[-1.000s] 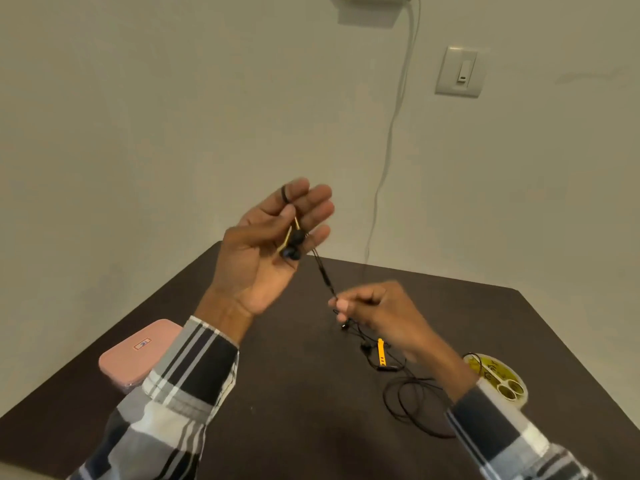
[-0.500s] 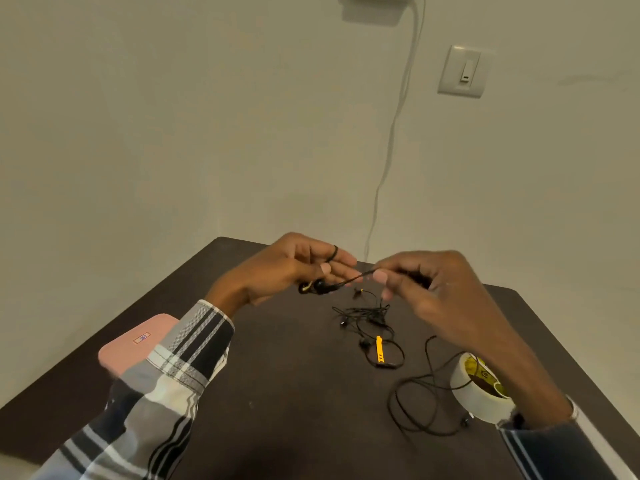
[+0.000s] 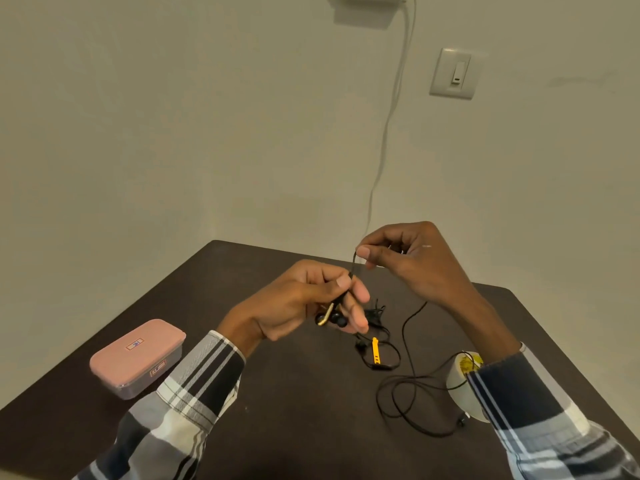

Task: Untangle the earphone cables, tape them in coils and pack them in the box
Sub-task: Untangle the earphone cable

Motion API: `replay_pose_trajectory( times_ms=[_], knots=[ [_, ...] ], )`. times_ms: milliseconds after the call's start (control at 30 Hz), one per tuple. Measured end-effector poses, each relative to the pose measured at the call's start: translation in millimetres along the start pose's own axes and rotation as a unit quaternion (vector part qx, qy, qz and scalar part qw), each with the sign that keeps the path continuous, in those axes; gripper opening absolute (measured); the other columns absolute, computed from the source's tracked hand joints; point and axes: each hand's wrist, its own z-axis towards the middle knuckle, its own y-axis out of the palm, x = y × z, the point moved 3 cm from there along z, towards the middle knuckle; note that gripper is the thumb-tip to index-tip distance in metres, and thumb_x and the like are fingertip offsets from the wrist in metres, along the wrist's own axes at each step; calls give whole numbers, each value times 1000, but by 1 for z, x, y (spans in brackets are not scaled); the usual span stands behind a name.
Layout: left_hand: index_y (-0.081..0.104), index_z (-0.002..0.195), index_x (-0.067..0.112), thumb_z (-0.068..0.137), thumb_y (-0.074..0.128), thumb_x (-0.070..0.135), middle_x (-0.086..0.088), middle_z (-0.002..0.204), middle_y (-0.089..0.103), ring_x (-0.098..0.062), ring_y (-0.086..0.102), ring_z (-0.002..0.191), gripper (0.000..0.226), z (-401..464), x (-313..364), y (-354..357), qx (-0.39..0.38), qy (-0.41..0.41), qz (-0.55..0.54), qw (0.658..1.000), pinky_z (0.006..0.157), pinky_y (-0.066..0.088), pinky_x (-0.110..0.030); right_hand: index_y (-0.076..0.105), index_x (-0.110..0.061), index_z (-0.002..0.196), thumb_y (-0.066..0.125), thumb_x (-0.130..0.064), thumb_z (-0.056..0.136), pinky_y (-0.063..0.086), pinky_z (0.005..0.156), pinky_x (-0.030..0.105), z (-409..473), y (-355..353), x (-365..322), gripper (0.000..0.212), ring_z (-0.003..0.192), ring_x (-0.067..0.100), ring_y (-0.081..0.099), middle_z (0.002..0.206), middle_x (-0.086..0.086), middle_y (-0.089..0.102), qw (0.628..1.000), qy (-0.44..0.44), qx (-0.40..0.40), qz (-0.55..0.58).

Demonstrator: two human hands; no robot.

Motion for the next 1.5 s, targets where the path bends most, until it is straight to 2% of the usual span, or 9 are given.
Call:
replay_pose_trajectory(
  times_ms=[200, 433, 533, 633, 700, 900, 1067, 1233, 1500],
  knots=[
    [69, 92, 10, 96, 44, 19, -20, 115, 70, -30, 69, 107, 28, 5, 12, 0, 32, 81, -141, 986, 87, 57, -46, 79, -15, 92, 70, -21, 92, 39, 56, 26, -2, 21, 27, 11, 63, 17, 51, 77, 10, 70, 974, 105, 14, 200],
    [69, 85, 11, 96, 40, 16, -22, 141, 52, -33, 50, 133, 32, 14, 19, -9, 98, 127, -177, 971, 105, 46, -46, 79, -20, 96, 58, -31, 101, 30, 46, 16, -38, 76, 30, 24, 44, 4, 39, 73, 4, 71, 954, 169, -82, 232],
    [74, 83, 13, 93, 45, 18, -18, 139, 56, -29, 51, 132, 31, 16, 13, -20, 153, 121, -152, 969, 104, 45, -48, 74, 1, 82, 56, -28, 102, 35, 56, 16, -52, 89, 23, 40, 48, -4, 51, 95, -11, 75, 969, 138, -130, 157],
    [75, 86, 12, 92, 50, 20, -14, 136, 59, -23, 53, 131, 28, 15, 7, -33, 198, 102, -110, 969, 106, 42, -47, 74, -19, 78, 54, -26, 103, 46, 85, 17, -65, 92, 17, 32, 87, -15, 65, 83, -6, 76, 977, 110, -168, 66],
    [72, 91, 7, 92, 51, 22, -10, 136, 60, -18, 54, 130, 25, 12, 2, -39, 220, 82, -50, 971, 102, 41, -44, 75, -27, 93, 55, -31, 102, 49, 94, 26, -69, 84, 14, 23, 88, -5, 68, 71, -1, 73, 981, 107, -161, 25],
    [72, 97, 10, 102, 47, 13, 5, 137, 59, 1, 58, 114, 25, 2, -6, -41, 208, -5, 169, 963, 77, 44, -10, 76, -20, 89, 62, -30, 98, 39, 55, 17, -67, 29, -10, 20, 49, 3, 51, 59, -6, 66, 991, 82, -105, 1],
    [72, 98, 4, 102, 47, 13, 2, 125, 67, -2, 56, 122, 26, 0, -11, -31, 135, -44, 204, 969, 87, 41, -5, 77, -25, 89, 64, -30, 95, 31, 45, 11, -47, -9, -30, 15, 41, 1, 41, 60, -2, 69, 998, 36, -42, -2],
    [66, 104, -5, 99, 44, 14, -17, 125, 66, -23, 56, 129, 30, -2, -11, -15, 41, -16, 138, 989, 110, 40, -33, 78, -20, 89, 65, -28, 95, 38, 53, 22, -14, -26, -28, 16, 49, 22, 46, 59, -1, 69, 1000, 15, 21, -12],
    [67, 95, 4, 98, 52, 27, -20, 102, 72, -46, 54, 125, 27, -11, -9, -8, -6, 28, -52, 998, 105, 40, -56, 77, -7, 90, 68, -24, 94, 35, 49, 11, 8, -1, 17, 20, 45, 0, 46, 60, 6, 64, 992, 84, 32, 94]
  ],
)
